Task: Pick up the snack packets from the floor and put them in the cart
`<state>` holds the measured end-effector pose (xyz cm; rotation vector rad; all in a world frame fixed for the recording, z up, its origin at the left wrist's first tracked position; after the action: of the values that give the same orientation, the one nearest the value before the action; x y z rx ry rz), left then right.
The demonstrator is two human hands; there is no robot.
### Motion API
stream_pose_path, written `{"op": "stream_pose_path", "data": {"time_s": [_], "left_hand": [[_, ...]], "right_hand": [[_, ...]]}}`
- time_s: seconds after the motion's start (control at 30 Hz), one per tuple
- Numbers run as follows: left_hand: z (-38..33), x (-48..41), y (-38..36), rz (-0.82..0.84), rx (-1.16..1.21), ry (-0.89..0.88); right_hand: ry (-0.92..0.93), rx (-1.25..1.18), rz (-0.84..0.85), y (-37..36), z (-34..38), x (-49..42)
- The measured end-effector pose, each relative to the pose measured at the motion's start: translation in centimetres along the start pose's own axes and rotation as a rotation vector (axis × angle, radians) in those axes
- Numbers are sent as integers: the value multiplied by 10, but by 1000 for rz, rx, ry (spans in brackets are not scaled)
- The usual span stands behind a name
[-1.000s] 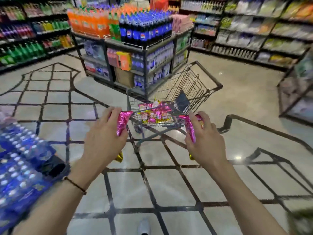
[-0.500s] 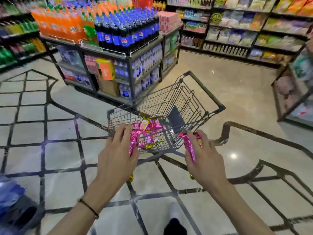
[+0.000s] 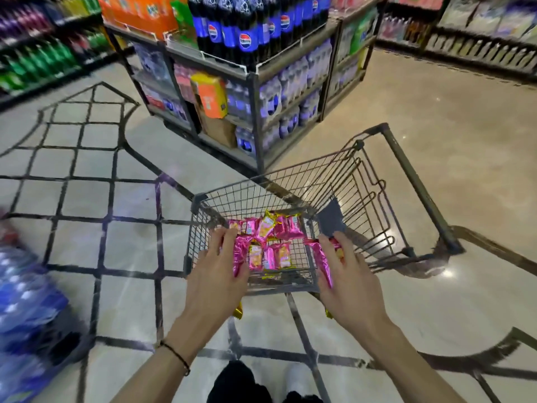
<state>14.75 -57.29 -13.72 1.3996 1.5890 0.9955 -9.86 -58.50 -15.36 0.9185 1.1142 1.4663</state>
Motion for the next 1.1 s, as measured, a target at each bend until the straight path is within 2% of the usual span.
{"op": "stream_pose_path", "data": {"time_s": [0.2,0.47,0.77,0.87,1.0,1.1], "left_hand": [[16,-97,-57,95,35,31],[63,-192,-150,279,-9,156],[112,-231,-268,511,-18,294],[125,-242,-308,568,-61,345],[143,-247,-359,593,-99,348],[157,-247,-394,580,-111,374]], "right_hand": [[2,-11,89,-39,-11,-93],[-46,-34,206,-109,-9,-194],[-138,-67,390,-238,-57,-275],[-180,-42,524,-294,-77,-282],[-222,-3,664,-359,-102,-287],[-269,-7,659,-401,-117,-292]]}}
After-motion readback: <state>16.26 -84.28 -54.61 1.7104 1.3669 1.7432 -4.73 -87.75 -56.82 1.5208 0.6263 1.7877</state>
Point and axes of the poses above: each hand's wrist, its own x-axis away from the middle knuckle, its own y-axis out of the back of the hand, z = x × y, the point moved 1 cm from there along -x, towards the middle knuckle
